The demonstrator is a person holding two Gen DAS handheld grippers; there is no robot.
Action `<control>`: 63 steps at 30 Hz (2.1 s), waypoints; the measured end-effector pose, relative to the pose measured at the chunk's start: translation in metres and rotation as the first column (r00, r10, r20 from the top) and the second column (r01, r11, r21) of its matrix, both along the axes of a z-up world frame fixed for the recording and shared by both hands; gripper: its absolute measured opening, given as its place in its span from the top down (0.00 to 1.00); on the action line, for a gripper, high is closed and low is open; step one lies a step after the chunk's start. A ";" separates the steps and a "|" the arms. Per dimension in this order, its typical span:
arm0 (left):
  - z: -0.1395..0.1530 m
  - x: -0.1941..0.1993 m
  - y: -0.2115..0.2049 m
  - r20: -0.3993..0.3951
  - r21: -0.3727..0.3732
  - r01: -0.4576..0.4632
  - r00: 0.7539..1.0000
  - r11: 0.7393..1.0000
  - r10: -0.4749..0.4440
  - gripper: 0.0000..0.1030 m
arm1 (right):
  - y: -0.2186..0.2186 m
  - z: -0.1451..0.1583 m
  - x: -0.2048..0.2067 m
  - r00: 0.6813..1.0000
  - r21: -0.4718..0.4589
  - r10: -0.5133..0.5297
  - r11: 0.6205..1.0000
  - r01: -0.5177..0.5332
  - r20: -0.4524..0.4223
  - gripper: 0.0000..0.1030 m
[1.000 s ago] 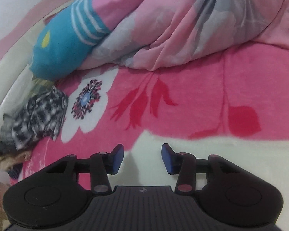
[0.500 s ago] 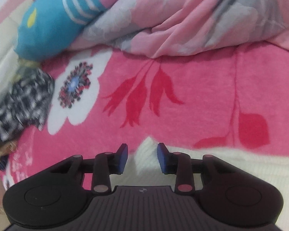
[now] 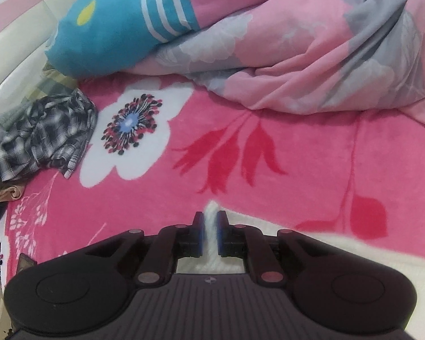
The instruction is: Fold clothes
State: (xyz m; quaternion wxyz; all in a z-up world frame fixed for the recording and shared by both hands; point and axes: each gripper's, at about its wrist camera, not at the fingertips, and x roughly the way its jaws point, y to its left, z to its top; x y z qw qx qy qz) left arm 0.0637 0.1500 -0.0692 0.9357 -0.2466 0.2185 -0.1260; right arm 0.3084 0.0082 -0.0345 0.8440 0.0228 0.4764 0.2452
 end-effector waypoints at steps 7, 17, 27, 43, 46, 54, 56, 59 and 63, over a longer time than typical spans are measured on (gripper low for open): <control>-0.005 0.005 0.010 -0.051 -0.079 0.013 0.999 0.997 -0.018 0.91 | 0.006 -0.025 0.001 1.000 0.009 0.018 1.000 -0.018 -0.012 0.91; -0.003 0.008 0.013 -0.110 -0.073 0.084 0.990 0.994 -0.092 0.88 | -0.047 -0.008 -0.007 0.988 0.262 -0.151 0.952 0.157 -0.043 0.74; 0.028 -0.026 0.031 -0.163 0.058 0.091 0.983 0.994 -0.081 0.76 | -0.190 0.064 -0.142 0.951 0.339 -0.290 0.910 0.237 0.112 0.60; 0.016 -0.014 -0.045 -0.094 0.457 0.163 0.986 0.874 -0.135 0.76 | -0.275 0.019 -0.278 0.909 0.325 -0.412 0.870 0.370 0.069 0.60; 0.010 -0.018 -0.045 -0.109 0.484 0.179 0.984 0.857 -0.144 0.76 | -0.283 0.018 -0.291 0.907 0.302 -0.410 0.880 0.367 0.095 0.60; 0.023 -0.026 -0.026 -0.186 0.409 0.226 0.969 0.884 -0.162 0.76 | -0.321 0.009 -0.310 0.877 0.304 -0.474 0.850 0.430 0.084 0.60; 0.030 -0.034 -0.024 -0.198 0.392 0.238 0.965 0.889 -0.171 0.76 | -0.334 0.010 -0.315 0.853 0.301 -0.513 0.832 0.466 0.098 0.60; 0.042 -0.039 -0.019 -0.188 0.325 0.235 0.965 0.916 -0.181 0.76 | -0.359 0.013 -0.326 0.796 0.302 -0.595 0.784 0.542 0.115 0.60; 0.049 -0.033 -0.035 -0.174 0.285 0.257 0.961 0.924 -0.214 0.75 | -0.390 0.011 -0.336 0.726 0.325 -0.681 0.710 0.625 0.092 0.60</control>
